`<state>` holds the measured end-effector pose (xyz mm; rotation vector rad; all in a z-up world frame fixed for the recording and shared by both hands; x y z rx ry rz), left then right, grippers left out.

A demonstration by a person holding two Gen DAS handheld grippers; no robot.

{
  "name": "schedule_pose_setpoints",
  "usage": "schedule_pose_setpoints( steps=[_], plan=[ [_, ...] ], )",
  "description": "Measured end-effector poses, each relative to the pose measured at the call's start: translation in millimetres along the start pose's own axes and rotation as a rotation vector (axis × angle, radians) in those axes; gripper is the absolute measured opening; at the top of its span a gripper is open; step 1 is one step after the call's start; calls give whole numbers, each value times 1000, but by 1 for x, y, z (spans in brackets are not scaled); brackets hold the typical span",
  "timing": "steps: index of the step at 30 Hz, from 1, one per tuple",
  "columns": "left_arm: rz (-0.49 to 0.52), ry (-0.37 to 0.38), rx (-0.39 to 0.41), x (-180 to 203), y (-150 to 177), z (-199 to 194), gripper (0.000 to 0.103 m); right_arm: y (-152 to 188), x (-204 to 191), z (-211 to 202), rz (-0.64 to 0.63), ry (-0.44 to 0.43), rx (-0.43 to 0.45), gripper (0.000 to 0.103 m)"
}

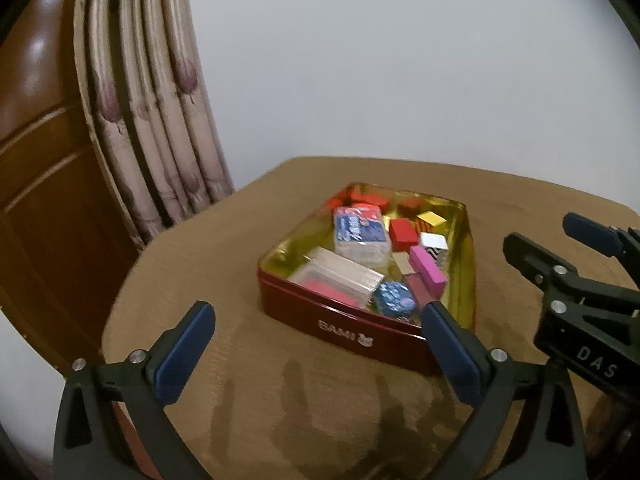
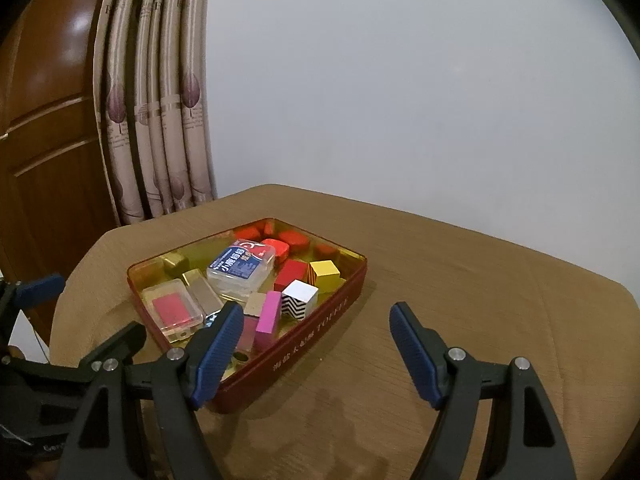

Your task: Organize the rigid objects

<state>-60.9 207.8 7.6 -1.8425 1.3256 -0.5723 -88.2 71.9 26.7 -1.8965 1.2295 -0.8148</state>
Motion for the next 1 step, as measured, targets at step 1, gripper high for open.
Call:
schedule_pose_setpoints(
  steps=[1],
  plan=[
    [-1, -5, 1, 1, 0, 0, 102, -1, 0, -1, -1, 0, 3, 78]
  ],
)
Point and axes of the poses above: each gripper's, at about its wrist camera, not at the fingertips, and z roughly the way its jaws point, x to its right, y to its underside, the point moved 2 cm from there along z, roughly the way its jaws point, and after that the axes turned 3 degrees about -z, right-handed, at the moved point
